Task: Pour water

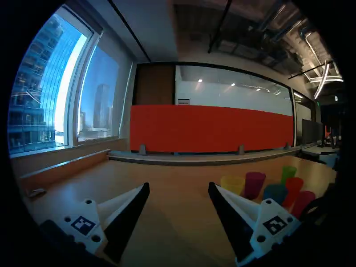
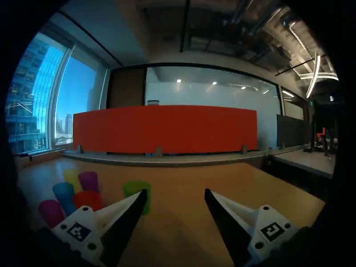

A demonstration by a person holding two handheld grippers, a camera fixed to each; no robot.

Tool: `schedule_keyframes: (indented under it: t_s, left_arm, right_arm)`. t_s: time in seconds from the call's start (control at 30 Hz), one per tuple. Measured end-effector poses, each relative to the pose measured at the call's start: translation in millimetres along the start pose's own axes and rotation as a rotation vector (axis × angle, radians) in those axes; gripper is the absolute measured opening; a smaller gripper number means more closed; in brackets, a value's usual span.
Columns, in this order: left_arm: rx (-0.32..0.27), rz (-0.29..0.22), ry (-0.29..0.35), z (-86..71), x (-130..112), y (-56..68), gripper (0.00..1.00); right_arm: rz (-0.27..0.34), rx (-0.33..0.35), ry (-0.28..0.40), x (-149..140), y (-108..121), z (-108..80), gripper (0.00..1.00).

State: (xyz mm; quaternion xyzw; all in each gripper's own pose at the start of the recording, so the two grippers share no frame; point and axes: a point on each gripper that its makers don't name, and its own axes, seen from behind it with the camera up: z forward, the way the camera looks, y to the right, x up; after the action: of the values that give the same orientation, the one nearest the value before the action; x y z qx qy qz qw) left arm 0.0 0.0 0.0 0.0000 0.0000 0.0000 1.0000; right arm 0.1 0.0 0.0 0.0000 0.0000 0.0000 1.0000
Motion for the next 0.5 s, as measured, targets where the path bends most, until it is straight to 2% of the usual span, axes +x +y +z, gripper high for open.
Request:
schedule_keyframes:
  t_s: [0.2, 0.3, 0.5]
  left_arm:
    - [-0.004, 0.018, 0.000, 5.1, 23.0, -2.0, 0.98]
    - [-0.014, 0.037, 0.003, 6.8, 40.6, 0.9, 0.98]
    - [-0.048, 0.039, 0.002, 10.7, 72.7, 10.1, 0.98]
  right_arm:
    - [-0.017, 0.017, 0.004, 32.5, -6.5, 4.5, 1.00]
    - [-0.022, 0.025, 0.005, 49.9, -7.9, 6.2, 1.00]
    - [-0.022, 0.039, -0.011, 81.6, -8.6, 9.8, 1.00]
